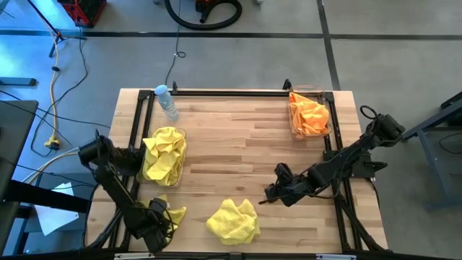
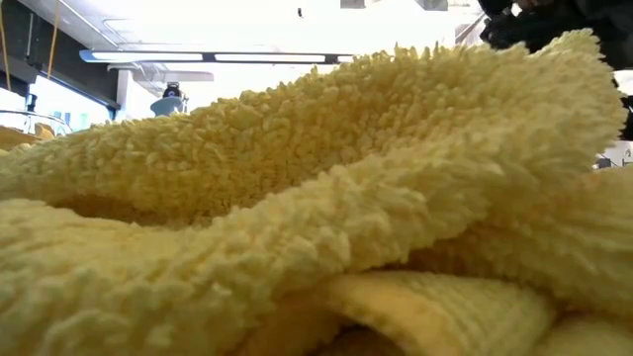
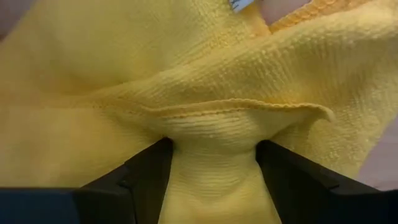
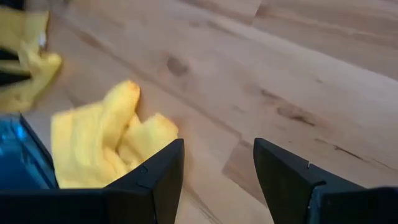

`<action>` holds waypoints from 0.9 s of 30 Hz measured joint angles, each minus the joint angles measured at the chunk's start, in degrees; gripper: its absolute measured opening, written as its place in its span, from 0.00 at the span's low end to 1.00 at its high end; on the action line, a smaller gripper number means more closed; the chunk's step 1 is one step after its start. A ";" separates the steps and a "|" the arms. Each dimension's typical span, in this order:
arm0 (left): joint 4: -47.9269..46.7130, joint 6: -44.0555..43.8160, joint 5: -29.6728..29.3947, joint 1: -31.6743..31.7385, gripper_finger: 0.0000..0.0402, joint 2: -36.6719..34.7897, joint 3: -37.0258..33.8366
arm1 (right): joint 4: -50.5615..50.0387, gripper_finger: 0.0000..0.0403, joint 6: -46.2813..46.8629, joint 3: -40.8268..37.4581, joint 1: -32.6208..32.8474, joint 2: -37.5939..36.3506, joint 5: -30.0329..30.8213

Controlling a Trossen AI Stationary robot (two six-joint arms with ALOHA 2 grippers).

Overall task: Sort microfiber towel by color & place in baskets
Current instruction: Put the yellow microfiber cloth into the left transparent bin

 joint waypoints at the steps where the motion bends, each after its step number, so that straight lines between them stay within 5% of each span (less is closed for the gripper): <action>1: 0.52 -0.55 0.47 0.04 0.59 1.25 -0.03 | -0.01 0.46 -0.75 0.00 0.01 0.00 -0.75; 7: 5.42 -2.87 1.92 0.59 0.46 4.68 2.42 | -0.12 0.46 -5.64 0.00 1.17 0.00 -2.98; 14: 3.40 3.50 -2.86 2.70 0.05 5.60 8.64 | -0.89 0.46 -10.89 0.00 2.88 -0.02 -4.07; 22: -0.57 10.42 -16.65 4.40 0.02 2.62 17.80 | -1.90 0.46 -13.90 0.00 3.33 -0.02 -4.51; 27: -16.92 17.27 -26.08 7.79 0.01 -3.42 25.82 | -1.92 0.46 -15.67 0.00 2.63 -0.02 -4.09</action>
